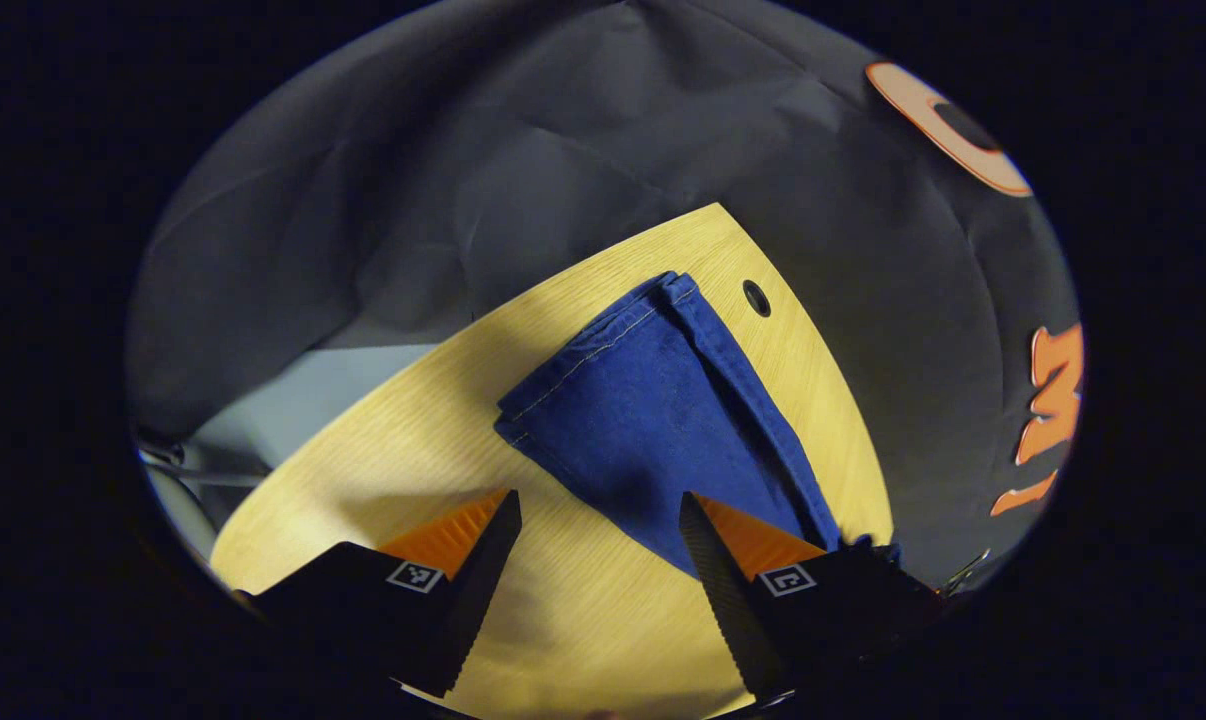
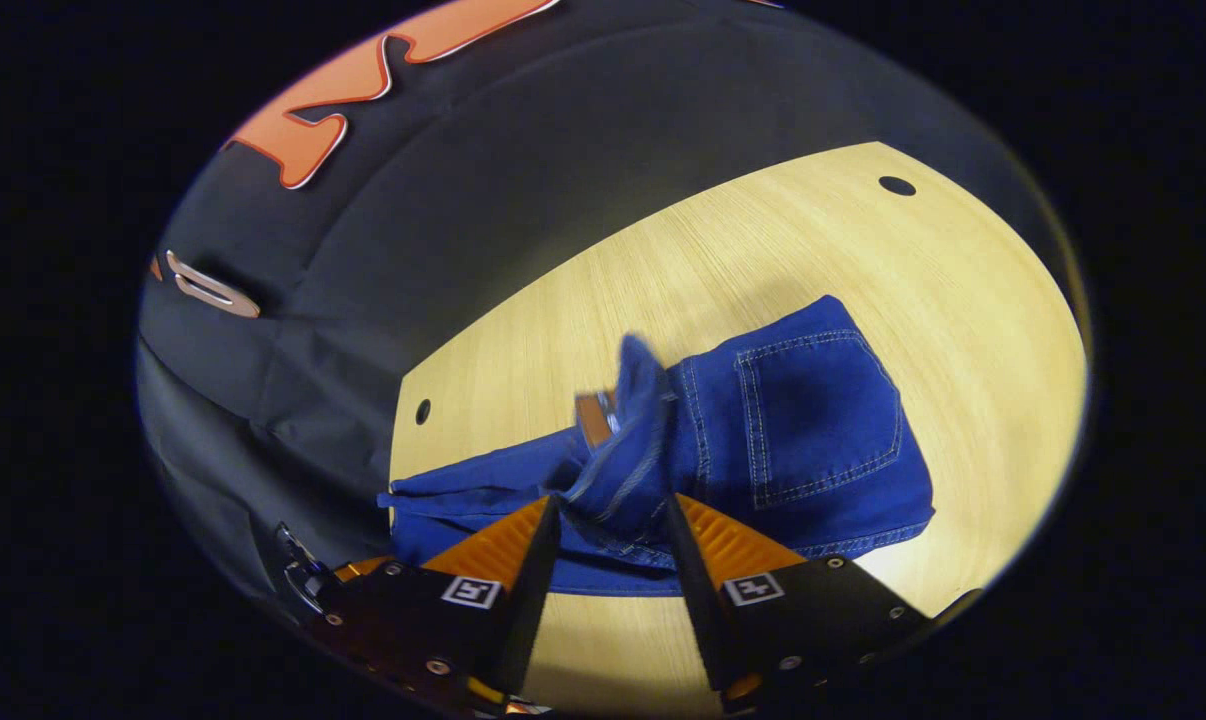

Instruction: Grasp the waist and the cuffs of the jeans and fold them to make the two legs overlap; first hold the waist and fold one-third of the jeans toward the cuffs, then hold the cuffs and fold the remaining one-third in the same direction to finish folding.

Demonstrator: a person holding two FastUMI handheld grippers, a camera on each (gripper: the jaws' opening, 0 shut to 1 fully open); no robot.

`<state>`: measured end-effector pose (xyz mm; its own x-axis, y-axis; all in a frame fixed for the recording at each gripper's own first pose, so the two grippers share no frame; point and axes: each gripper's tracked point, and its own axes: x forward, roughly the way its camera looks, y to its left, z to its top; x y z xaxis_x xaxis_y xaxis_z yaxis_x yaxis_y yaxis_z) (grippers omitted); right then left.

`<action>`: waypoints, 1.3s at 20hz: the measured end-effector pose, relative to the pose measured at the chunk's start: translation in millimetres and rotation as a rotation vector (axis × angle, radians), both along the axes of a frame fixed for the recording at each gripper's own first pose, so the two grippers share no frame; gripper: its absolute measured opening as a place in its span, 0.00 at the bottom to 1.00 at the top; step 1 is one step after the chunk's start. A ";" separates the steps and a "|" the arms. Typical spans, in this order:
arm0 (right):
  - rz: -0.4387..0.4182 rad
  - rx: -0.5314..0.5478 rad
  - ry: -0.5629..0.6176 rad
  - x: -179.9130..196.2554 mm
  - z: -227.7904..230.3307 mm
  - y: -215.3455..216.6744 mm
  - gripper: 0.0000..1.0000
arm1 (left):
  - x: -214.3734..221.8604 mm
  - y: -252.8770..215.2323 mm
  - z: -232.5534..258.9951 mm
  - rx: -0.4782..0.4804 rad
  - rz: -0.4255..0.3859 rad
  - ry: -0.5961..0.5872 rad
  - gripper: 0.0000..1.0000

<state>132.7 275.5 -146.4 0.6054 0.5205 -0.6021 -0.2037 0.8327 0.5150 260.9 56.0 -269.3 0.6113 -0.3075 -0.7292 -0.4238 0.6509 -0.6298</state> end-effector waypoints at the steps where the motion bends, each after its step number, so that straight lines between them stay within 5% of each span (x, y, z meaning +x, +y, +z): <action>1: 0.000 0.000 0.000 -1.1 -2.0 -1.0 0.75 | 4.4 -0.5 -1.9 -0.022 0.013 -0.018 0.96; 6: -0.017 -0.029 -0.026 -4.3 2.3 -7.1 0.86 | 30.2 -6.5 7.1 -0.120 0.055 -0.088 0.96; 7: -0.024 -0.028 -0.034 -4.9 6.7 -10.3 0.86 | 33.2 -8.6 8.9 -0.141 0.064 -0.106 0.95; 8: -0.032 -0.028 -0.039 -6.6 9.9 -14.5 0.76 | 38.2 -10.0 10.4 -0.160 0.067 -0.124 0.94; 9: -0.038 -0.026 -0.045 -9.2 14.7 -19.7 0.86 | 42.5 -12.1 6.3 -0.164 0.071 -0.126 0.92; 13: -0.084 -0.017 -0.062 -16.9 23.1 -41.8 0.86 | 54.6 -15.6 -6.0 -0.180 0.089 -0.144 0.64; 17: -0.140 -0.008 -0.050 -28.2 18.9 -67.3 0.86 | 49.4 -13.9 -16.5 -0.180 0.076 -0.111 0.12; 19: -0.158 0.001 -0.052 -32.1 18.2 -75.9 0.86 | 53.3 -17.0 -9.9 -0.198 0.101 -0.128 0.03; 22: -0.176 0.002 -0.085 -29.9 25.9 -86.2 0.86 | 47.0 -12.2 24.9 -0.151 0.087 -0.204 0.02; 23: -0.173 0.010 -0.096 -27.3 30.0 -86.6 0.76 | 48.6 -14.5 35.9 -0.122 0.072 -0.227 0.02; 24: -0.170 0.018 -0.105 -24.1 33.7 -87.7 0.86 | 49.0 -16.6 52.0 -0.094 0.057 -0.259 0.02; 26: -0.156 0.023 -0.124 -18.8 37.4 -90.1 0.87 | 45.4 -24.1 82.3 -0.044 0.035 -0.319 0.02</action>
